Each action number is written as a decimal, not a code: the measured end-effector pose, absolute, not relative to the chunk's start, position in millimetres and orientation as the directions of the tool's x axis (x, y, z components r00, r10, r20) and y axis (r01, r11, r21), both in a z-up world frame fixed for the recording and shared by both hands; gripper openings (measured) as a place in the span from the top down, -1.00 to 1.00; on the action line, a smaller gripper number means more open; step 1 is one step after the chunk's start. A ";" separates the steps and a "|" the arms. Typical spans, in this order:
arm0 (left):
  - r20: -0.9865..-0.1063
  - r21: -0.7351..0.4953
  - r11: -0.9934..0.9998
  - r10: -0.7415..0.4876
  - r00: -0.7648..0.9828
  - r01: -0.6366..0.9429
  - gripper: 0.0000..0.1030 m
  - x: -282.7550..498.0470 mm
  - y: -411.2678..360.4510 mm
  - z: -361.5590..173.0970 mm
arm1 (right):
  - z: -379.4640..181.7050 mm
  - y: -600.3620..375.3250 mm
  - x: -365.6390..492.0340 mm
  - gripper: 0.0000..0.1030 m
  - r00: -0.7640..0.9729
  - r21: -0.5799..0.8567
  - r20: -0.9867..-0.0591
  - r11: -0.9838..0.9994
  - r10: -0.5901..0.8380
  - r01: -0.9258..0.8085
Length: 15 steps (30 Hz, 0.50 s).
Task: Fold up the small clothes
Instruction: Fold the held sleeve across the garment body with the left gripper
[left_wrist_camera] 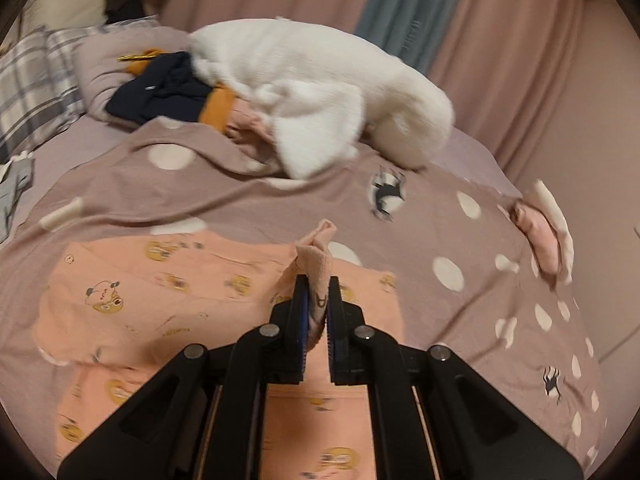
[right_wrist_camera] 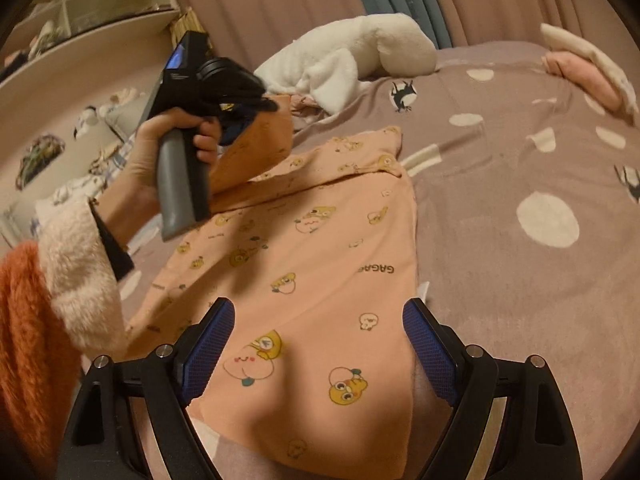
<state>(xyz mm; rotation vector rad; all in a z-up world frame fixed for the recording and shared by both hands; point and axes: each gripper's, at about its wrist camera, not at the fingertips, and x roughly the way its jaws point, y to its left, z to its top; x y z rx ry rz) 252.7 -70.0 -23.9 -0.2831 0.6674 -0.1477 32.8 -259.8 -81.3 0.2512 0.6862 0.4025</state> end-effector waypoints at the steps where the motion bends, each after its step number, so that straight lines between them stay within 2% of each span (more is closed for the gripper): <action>1: -0.591 -0.315 0.948 -0.237 0.771 0.050 0.88 253.1 -78.0 -25.4 | -82.4 -261.4 33.4 -0.69 0.700 0.357 -0.565 0.894 0.437 -0.270; 3: -0.592 -0.357 0.932 -0.278 0.756 0.063 0.88 257.5 -94.9 -30.5 | -83.7 -264.6 32.8 -0.69 0.692 0.357 -0.574 0.894 0.439 -0.270; 8: -0.644 -0.361 0.929 -0.314 0.697 0.086 0.87 263.4 -134.9 -55.5 | -86.8 -282.0 27.0 -0.69 0.710 0.359 -0.563 0.899 0.424 -0.252; 12: -0.665 -0.433 0.893 -0.407 0.626 0.119 0.72 265.1 -147.6 -68.2 | -95.4 -298.4 29.5 -0.69 0.690 0.423 -0.570 0.879 0.446 -0.219; 15: -0.669 -0.454 0.878 -0.447 0.594 0.151 0.59 261.6 -154.5 -64.6 | -97.4 -300.8 29.2 -0.69 0.687 0.415 -0.581 0.885 0.435 -0.210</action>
